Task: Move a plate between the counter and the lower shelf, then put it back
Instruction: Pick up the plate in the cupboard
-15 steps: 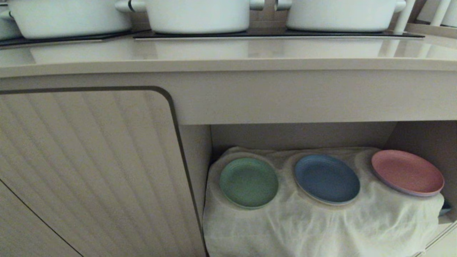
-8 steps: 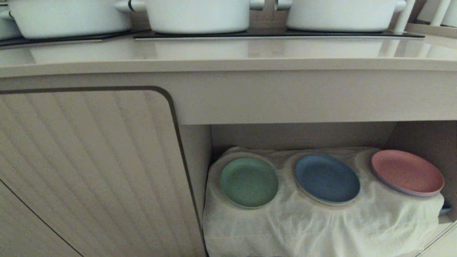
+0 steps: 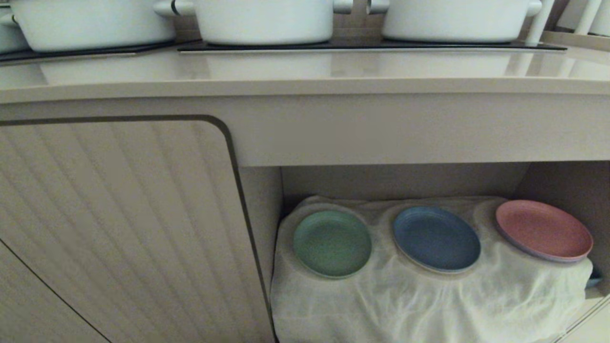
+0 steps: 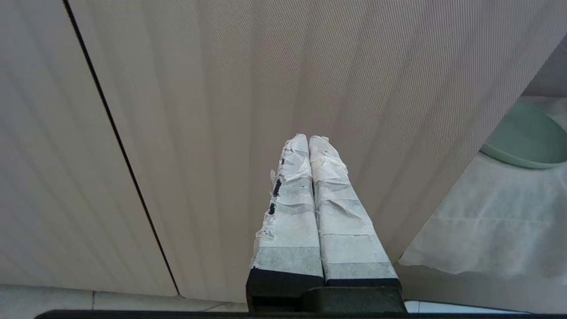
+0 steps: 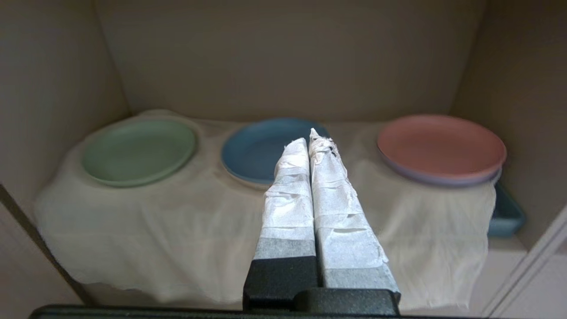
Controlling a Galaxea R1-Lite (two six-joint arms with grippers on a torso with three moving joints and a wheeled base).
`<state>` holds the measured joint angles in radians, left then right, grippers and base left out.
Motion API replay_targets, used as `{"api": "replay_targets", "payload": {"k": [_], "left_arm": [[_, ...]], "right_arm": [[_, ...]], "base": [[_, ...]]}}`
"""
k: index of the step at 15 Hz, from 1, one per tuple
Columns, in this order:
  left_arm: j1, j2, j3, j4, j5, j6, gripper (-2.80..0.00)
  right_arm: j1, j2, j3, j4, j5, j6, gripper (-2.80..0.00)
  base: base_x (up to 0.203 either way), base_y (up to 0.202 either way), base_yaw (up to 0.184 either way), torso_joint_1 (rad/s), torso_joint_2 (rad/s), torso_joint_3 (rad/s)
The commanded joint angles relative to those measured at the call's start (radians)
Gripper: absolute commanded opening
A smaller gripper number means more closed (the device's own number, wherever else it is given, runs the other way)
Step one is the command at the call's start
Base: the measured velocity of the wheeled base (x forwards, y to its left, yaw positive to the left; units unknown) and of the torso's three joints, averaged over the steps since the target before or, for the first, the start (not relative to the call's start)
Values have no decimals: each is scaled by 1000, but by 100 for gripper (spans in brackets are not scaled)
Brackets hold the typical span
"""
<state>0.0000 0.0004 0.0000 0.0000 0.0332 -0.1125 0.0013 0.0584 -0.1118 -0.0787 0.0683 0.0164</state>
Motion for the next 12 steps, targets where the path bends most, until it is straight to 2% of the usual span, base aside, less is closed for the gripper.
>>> {"api": "replay_targets", "payload": {"k": [1, 8, 12], "left_arm": [[0, 0, 0, 0, 1, -1, -280], [0, 0, 0, 0, 1, -1, -280], [0, 0, -1, 0, 1, -1, -280]], "right_arm": [[2, 84, -49, -3, 6, -1, -280], [20, 321, -172, -11, 57, -3, -280], [28, 526, -187, -99, 134, -28, -280]], "base": [[0, 0, 0, 0, 0, 0], [0, 0, 0, 0, 0, 0], [0, 0, 0, 0, 0, 0]]}}
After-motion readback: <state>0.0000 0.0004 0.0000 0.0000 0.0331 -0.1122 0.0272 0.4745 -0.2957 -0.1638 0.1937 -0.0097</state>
